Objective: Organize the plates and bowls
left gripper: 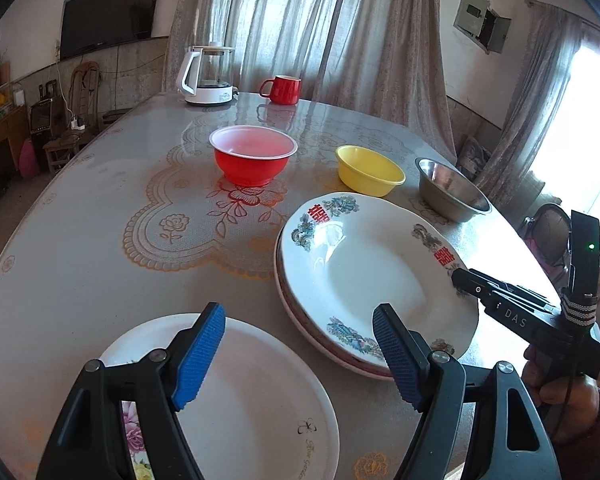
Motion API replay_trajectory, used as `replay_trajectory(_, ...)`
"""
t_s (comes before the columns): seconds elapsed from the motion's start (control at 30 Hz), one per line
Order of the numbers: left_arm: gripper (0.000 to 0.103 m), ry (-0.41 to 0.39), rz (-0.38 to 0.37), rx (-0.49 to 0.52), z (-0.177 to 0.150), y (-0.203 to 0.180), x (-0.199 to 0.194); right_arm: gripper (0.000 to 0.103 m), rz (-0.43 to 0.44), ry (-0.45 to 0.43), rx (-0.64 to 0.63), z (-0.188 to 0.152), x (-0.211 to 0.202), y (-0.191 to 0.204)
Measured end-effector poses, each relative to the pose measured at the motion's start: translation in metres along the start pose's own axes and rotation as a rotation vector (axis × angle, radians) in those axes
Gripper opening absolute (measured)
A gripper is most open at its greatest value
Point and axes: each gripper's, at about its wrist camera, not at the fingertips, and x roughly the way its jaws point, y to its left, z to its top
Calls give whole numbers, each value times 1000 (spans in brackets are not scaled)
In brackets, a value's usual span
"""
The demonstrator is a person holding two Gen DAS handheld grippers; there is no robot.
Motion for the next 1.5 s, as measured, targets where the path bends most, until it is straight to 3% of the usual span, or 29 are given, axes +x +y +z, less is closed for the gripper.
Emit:
replay_trajectory(0.23, 77, 20, 24, -30, -10, 13, -4, 23, -2, -45, -3, -9, -22, 5)
replay_trajectory(0.37, 77, 21, 23, -43, -15, 16, -7, 28, 45, -88, -1, -10, -42, 11)
replay_trajectory(0.5, 80, 18, 22, -51, -16, 19, -11, 33, 176, -118, -26, -11, -61, 26)
replay_trajectory(0.7, 81, 21, -2, -106, -16, 37, -19, 41, 395, -77, -117, -15, -71, 63)
replay_trajectory(0.87, 81, -3, -18, -192, -15, 68, -34, 41, 543, 10, -150, -28, -63, 87)
replay_trajectory(0.97, 87, -41, 30, -228, -19, 87, -44, 41, 615, 84, -105, -40, -48, 94)
replay_trajectory(1.17, 89, -26, 4, -296, -34, 127, -53, 41, 638, 202, -51, -58, -17, 108)
replay_trajectory(1.3, 78, -16, 4, -254, -50, 133, -58, 41, 630, 220, -37, -63, -4, 115)
replay_trajectory(1.43, 66, 7, -53, -208, -63, 130, -60, 41, 614, 219, -41, -68, 3, 122)
replay_trajectory(1.5, 63, 20, -62, -197, -67, 128, -58, 36, 614, 222, -39, -70, 8, 124)
